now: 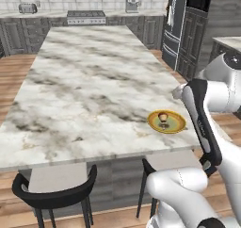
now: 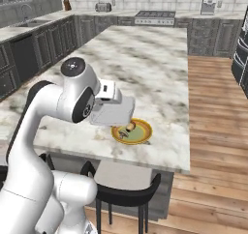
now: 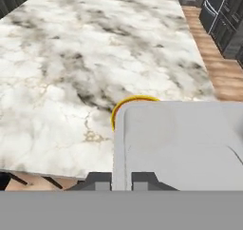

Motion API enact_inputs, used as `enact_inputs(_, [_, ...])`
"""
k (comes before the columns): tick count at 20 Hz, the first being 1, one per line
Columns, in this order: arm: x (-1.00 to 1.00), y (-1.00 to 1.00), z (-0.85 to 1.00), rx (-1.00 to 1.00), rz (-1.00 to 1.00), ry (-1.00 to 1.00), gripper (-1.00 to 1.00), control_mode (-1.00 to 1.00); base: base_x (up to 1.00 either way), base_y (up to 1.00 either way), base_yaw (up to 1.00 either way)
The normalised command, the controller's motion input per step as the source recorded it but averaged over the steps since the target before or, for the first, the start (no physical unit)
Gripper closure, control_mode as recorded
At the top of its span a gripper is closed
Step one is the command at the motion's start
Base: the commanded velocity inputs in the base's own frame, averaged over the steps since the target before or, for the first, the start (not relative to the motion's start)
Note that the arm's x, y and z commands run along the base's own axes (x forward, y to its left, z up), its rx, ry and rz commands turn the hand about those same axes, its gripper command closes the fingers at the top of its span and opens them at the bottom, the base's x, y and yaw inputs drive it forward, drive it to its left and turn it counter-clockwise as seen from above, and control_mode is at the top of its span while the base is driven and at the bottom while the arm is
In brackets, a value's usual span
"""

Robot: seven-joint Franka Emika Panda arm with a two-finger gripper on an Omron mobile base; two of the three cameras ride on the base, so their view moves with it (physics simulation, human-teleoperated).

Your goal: Retrieve the tupperware and aluminum foil from the cabinet and place them on the dining counter near the plate with mushrooms to prepare for storing leftovers.

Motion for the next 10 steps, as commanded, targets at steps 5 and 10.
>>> enact_inputs(5, [0.07,0.91,-0.45,-0.07,0.05,0.0,1.0,-1.0,0.0,0.0,0.0])
enact_inputs(10, [0.05,0.77,-0.19,-0.01,-0.01,-0.03,1.0,-1.0,0.0,0.0,0.0])
